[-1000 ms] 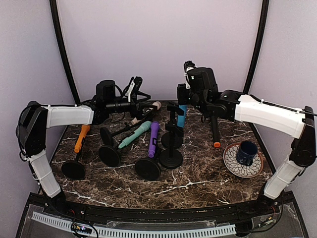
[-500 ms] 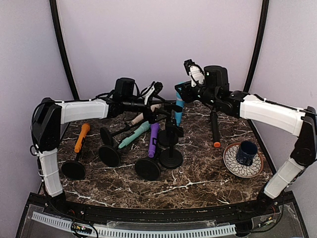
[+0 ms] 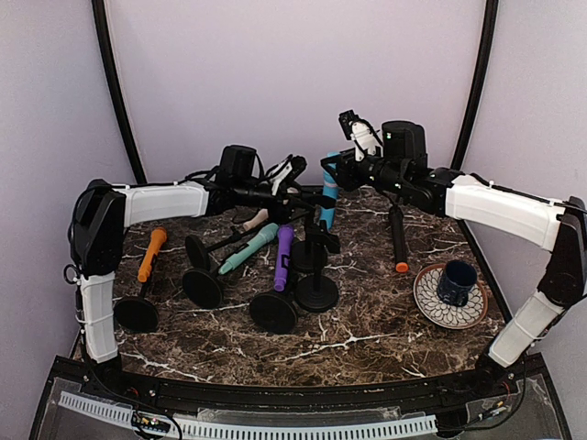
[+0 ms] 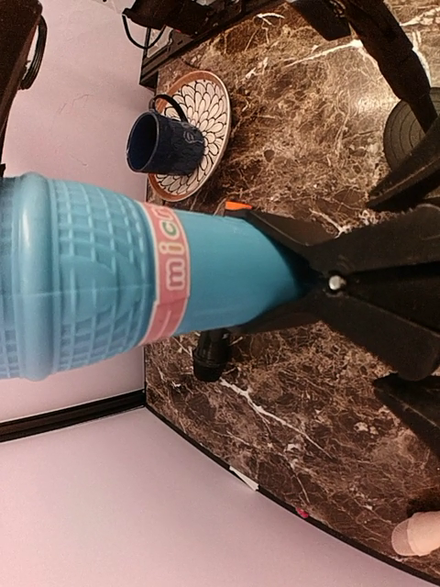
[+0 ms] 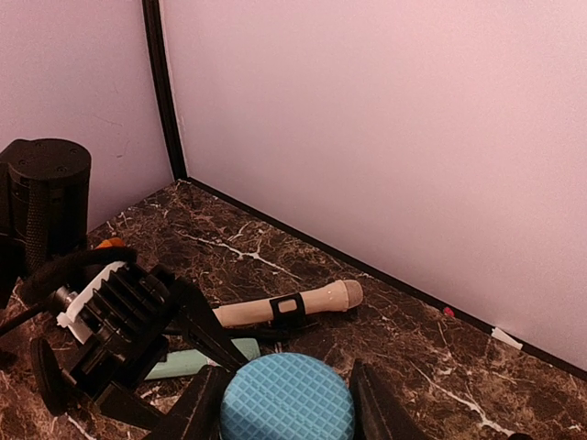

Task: Remove the microphone from the stand
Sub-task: Open the clamp for the microphone stand.

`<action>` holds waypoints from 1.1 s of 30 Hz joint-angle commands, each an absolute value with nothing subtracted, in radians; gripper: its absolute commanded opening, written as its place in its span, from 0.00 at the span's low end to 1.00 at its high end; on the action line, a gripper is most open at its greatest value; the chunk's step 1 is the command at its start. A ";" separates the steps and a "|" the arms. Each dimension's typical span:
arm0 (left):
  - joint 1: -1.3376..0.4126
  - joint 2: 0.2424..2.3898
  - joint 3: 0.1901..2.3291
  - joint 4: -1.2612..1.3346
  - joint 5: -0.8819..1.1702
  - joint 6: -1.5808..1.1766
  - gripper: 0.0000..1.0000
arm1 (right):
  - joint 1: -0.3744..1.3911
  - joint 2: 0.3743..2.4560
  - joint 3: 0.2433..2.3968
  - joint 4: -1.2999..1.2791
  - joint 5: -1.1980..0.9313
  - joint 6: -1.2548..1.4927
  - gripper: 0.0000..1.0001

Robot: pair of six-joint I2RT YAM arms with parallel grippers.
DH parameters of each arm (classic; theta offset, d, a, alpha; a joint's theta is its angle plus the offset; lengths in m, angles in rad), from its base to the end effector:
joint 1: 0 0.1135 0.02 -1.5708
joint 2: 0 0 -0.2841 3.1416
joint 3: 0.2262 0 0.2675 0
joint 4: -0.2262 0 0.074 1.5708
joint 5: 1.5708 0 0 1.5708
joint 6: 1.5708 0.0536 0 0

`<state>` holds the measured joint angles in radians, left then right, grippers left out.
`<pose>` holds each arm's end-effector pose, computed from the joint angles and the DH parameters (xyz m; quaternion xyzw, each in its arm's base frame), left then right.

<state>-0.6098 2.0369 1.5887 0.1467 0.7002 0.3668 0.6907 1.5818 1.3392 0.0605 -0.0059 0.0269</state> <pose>0.4052 -0.3252 0.2742 0.5345 0.5726 -0.3417 0.5193 0.3205 0.2653 0.3701 -0.2522 0.7259 0.2268 0.5983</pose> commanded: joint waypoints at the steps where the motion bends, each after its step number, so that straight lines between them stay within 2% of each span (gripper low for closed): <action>1: -0.613 1.990 1.581 0.159 0.728 0.377 0.66 | 0.684 1.582 1.351 0.076 -0.025 0.015 0.31; 8: -0.612 1.957 1.545 0.221 0.722 0.352 0.66 | 0.684 1.587 1.360 0.066 -0.017 0.011 0.30; 12: -0.612 1.955 1.543 0.223 0.722 0.353 0.59 | 0.684 1.587 1.361 0.063 -0.011 0.012 0.30; 15: -0.612 1.952 1.543 0.226 0.721 0.349 0.57 | 0.684 1.590 1.361 0.060 -0.009 0.012 0.30; 23: -0.611 1.933 1.536 0.246 0.721 0.340 0.64 | 0.682 1.589 1.359 0.059 -0.009 0.012 0.30; 28: -0.612 1.931 1.532 0.248 0.711 0.342 0.64 | 0.684 1.590 1.359 0.058 -0.011 0.014 0.30; 33: -0.611 1.928 1.527 0.245 0.723 0.341 0.54 | 0.684 1.587 1.359 0.056 -0.009 0.012 0.30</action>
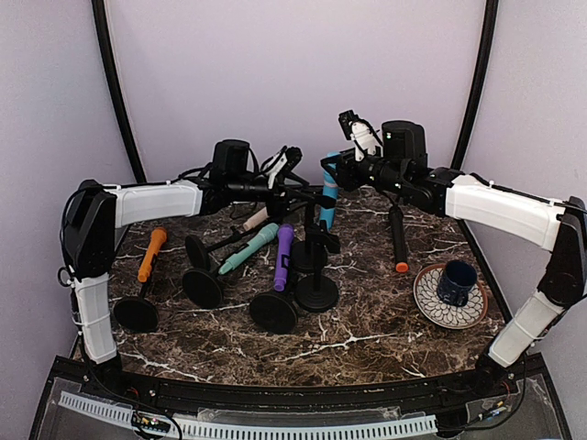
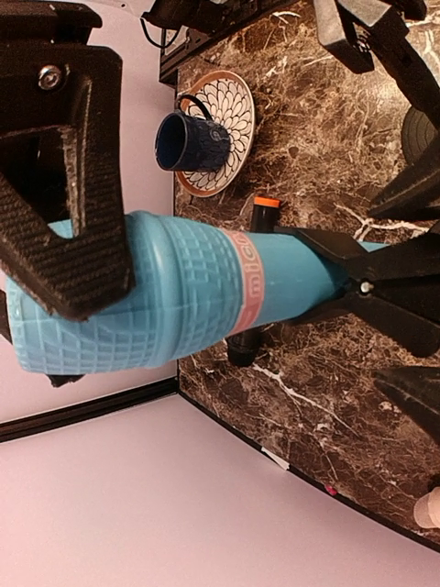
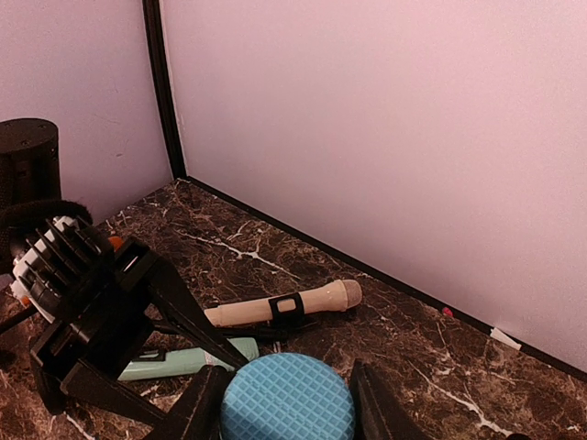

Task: Remove the microphone from the stand
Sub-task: Open the clamp for the microphone stand, then remove the microphone from the microphone stand.

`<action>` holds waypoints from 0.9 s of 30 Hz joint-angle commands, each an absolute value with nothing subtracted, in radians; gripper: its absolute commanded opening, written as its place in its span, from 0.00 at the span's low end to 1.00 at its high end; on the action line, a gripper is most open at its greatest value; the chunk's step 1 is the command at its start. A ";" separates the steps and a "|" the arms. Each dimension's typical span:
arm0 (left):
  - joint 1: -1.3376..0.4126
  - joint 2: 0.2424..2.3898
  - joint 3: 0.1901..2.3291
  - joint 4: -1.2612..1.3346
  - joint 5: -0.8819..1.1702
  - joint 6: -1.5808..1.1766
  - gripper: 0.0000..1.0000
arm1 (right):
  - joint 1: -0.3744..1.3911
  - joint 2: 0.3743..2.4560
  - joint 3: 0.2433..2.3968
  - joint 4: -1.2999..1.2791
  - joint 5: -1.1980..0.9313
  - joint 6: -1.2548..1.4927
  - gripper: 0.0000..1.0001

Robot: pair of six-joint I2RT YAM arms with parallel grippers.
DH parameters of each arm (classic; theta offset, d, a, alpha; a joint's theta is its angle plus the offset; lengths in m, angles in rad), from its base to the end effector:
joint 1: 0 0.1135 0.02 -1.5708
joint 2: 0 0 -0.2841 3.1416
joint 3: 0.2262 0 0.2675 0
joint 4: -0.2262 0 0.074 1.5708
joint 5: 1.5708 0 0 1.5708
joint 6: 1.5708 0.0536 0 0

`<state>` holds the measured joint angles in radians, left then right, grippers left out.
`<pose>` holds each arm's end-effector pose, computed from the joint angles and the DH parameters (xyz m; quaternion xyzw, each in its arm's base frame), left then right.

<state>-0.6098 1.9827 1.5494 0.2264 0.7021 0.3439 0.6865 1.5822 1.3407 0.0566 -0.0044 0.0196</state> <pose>0.3966 -0.3193 0.2952 0.5272 0.5482 -0.3431 0.5513 0.3217 0.2639 0.3700 -0.2531 0.7265 0.2225 0.5988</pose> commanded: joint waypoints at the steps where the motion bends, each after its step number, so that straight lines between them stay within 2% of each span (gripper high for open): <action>1: -0.612 1.928 1.525 0.244 0.726 0.339 0.54 | 0.684 1.586 1.359 0.057 -0.008 0.011 0.30; 8: -0.611 1.934 1.525 0.228 0.731 0.346 0.55 | 0.683 1.585 1.360 0.057 -0.011 0.013 0.30; 10: -0.611 1.936 1.527 0.221 0.733 0.347 0.53 | 0.683 1.585 1.359 0.057 -0.012 0.014 0.30; 12: -0.611 1.938 1.528 0.220 0.735 0.348 0.45 | 0.684 1.584 1.359 0.056 -0.010 0.014 0.30; 14: -0.612 1.938 1.528 0.219 0.736 0.349 0.30 | 0.683 1.580 1.358 0.057 -0.006 0.014 0.29; 15: -0.610 1.938 1.529 0.219 0.737 0.349 0.19 | 0.683 1.578 1.356 0.058 -0.003 0.015 0.29; 17: -0.611 1.939 1.528 0.219 0.737 0.348 0.07 | 0.683 1.565 1.353 0.060 0.021 0.019 0.29; 21: -0.612 1.942 1.528 0.234 0.754 0.334 0.00 | 0.682 1.545 1.367 0.041 0.075 0.023 0.27; 27: -0.615 1.957 1.528 0.275 0.806 0.278 0.00 | 0.658 1.495 1.389 0.003 0.159 0.018 0.26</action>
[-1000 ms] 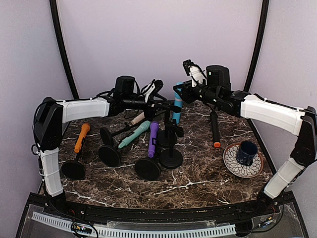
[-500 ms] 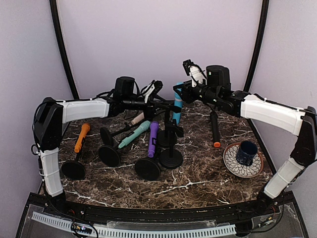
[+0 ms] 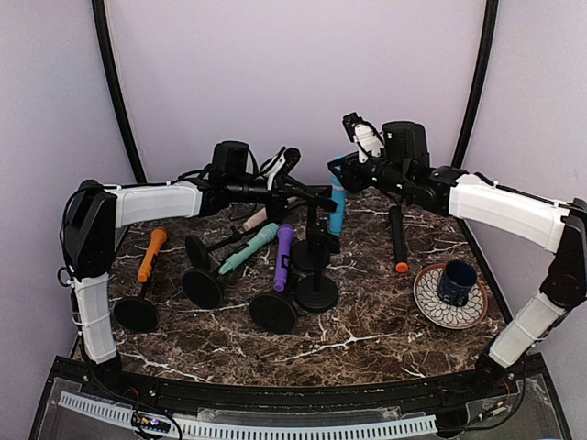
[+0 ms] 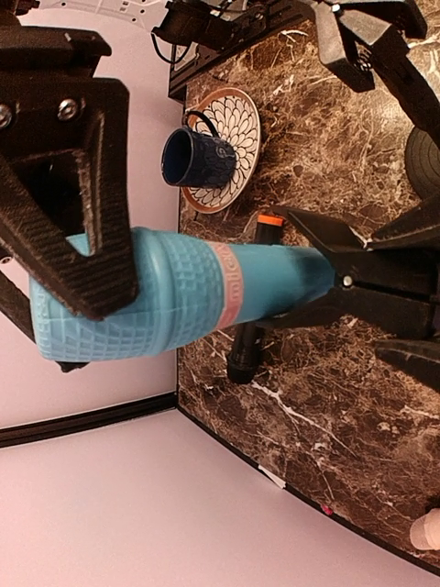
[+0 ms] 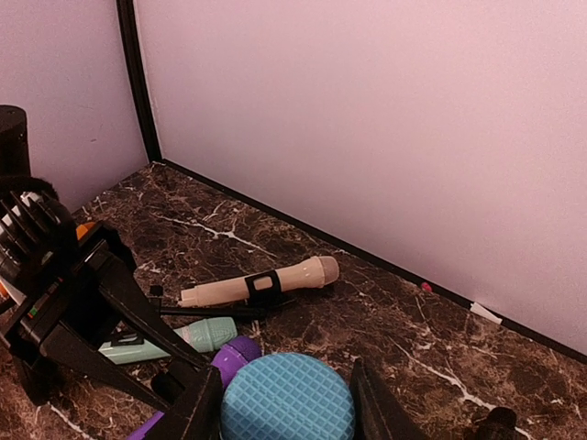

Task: Remove the microphone from the stand
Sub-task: Remove the microphone from the microphone stand, then place the microphone stand at the center of the board.

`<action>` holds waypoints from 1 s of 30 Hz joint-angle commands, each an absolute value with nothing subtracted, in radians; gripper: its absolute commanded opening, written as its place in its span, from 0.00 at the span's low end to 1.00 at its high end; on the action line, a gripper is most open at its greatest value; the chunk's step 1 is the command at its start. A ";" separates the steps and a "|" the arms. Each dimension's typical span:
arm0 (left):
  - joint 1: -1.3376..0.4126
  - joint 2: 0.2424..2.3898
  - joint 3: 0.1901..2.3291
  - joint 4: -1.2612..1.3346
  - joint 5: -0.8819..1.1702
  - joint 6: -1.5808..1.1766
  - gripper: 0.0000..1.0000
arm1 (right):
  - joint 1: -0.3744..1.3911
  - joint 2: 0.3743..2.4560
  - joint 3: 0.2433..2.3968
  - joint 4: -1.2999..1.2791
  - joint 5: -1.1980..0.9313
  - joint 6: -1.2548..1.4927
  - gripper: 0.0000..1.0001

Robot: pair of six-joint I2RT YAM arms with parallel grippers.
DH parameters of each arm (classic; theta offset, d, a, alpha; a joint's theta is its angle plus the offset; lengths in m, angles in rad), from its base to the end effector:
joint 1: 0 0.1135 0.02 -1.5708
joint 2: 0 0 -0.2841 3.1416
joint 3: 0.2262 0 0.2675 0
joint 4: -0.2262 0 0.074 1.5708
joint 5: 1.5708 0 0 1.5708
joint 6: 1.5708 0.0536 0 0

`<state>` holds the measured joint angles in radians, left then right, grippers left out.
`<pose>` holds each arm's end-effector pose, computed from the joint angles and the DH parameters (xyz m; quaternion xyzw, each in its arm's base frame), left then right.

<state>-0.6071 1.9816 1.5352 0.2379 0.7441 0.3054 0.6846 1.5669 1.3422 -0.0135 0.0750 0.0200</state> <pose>0.3944 -0.3182 0.2921 0.5243 0.5488 -0.3674 0.5375 0.3203 0.2563 0.3679 -0.2344 0.7501 0.1855 0.5899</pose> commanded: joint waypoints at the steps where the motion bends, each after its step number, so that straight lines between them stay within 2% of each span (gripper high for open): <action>1: -0.617 1.963 1.527 0.285 0.809 0.263 0.00 | 0.652 1.484 1.390 -0.023 0.173 0.016 0.26; 12: -0.625 2.003 1.526 0.413 0.818 0.161 0.00 | 0.520 1.426 1.339 -0.163 0.215 0.087 0.27; 17: -0.625 2.029 1.558 0.371 0.830 0.170 0.00 | 0.480 1.435 1.287 -0.206 0.164 0.131 0.27; 19: -0.626 2.035 1.564 0.343 0.833 0.181 0.04 | 0.468 1.448 1.272 -0.225 0.145 0.144 0.27; 21: -0.626 2.039 1.566 0.331 0.835 0.181 0.17 | 0.455 1.467 1.265 -0.247 0.126 0.154 0.27; 23: -0.625 2.038 1.569 0.328 0.831 0.176 0.40 | 0.446 1.491 1.264 -0.267 0.111 0.161 0.26; 24: -0.625 2.037 1.571 0.327 0.827 0.173 0.45 | 0.443 1.507 1.265 -0.279 0.104 0.165 0.26; 25: -0.626 2.035 1.576 0.326 0.814 0.168 0.56 | 0.439 1.519 1.271 -0.300 0.098 0.166 0.26; 27: -0.624 2.025 1.580 0.330 0.786 0.163 0.68 | 0.434 1.539 1.285 -0.330 0.093 0.166 0.26; 30: -0.618 1.981 1.558 0.355 0.724 0.144 0.76 | 0.420 1.567 1.306 -0.366 0.086 0.172 0.26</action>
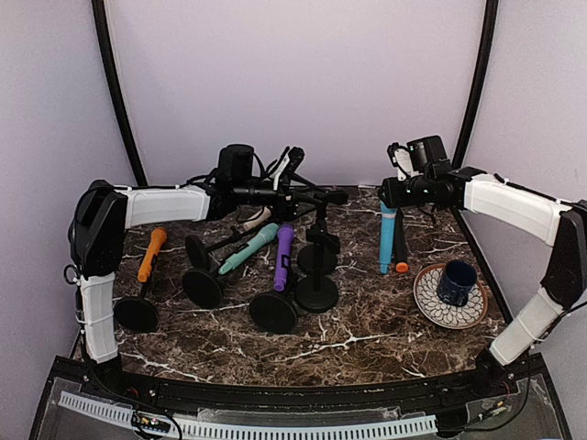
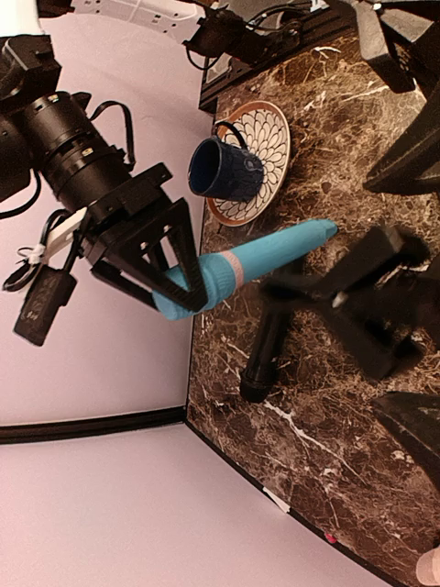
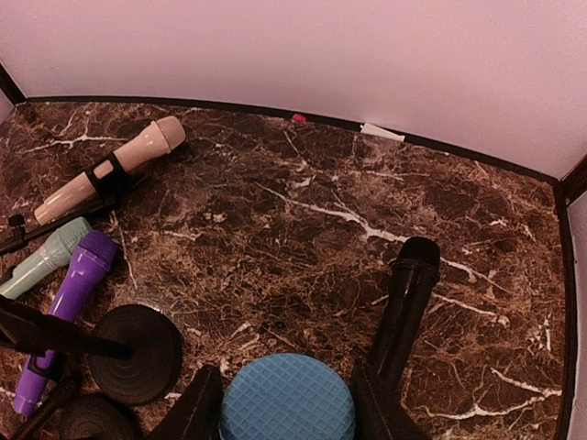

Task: Remove the microphone from the stand
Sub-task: Place the microphone stand at the center of the board, then place the microphone at the center of the board.

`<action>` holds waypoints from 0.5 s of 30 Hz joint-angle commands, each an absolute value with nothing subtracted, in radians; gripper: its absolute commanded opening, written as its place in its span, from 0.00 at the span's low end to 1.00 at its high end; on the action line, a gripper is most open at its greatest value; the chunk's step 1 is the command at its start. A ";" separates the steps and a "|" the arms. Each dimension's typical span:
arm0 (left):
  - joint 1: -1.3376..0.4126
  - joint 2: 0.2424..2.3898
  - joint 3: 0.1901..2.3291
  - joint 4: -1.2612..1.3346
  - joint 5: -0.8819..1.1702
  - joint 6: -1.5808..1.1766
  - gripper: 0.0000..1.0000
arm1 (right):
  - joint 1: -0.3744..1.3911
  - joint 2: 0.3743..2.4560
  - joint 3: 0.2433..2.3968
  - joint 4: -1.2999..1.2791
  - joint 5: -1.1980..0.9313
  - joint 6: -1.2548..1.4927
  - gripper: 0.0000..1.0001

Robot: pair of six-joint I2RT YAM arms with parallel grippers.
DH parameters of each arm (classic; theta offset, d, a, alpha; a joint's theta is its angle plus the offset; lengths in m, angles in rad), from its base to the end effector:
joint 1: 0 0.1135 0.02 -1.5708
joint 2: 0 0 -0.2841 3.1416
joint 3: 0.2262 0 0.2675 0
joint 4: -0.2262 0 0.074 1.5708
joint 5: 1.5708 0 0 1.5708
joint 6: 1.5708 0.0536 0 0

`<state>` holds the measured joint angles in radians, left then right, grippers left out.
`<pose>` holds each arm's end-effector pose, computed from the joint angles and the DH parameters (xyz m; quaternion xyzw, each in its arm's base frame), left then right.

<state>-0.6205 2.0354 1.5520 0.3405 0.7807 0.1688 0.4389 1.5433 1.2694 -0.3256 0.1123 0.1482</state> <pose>0.3986 -0.3313 0.2835 0.4987 0.5494 -0.4159 0.5258 0.3506 0.1579 0.3129 -0.1020 0.8775 0.0873 0.4605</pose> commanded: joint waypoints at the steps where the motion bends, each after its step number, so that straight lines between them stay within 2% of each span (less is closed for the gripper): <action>1: -0.615 1.952 1.544 0.378 0.681 0.128 0.78 | 0.411 1.579 1.313 -0.376 0.083 0.179 0.27; 9: -0.562 1.651 1.143 0.563 0.347 -0.067 0.85 | 0.359 1.761 1.436 -0.446 0.038 0.224 0.27; 15: -0.528 1.352 0.918 0.344 0.155 -0.184 0.94 | 0.356 1.920 1.534 -0.427 0.109 0.248 0.36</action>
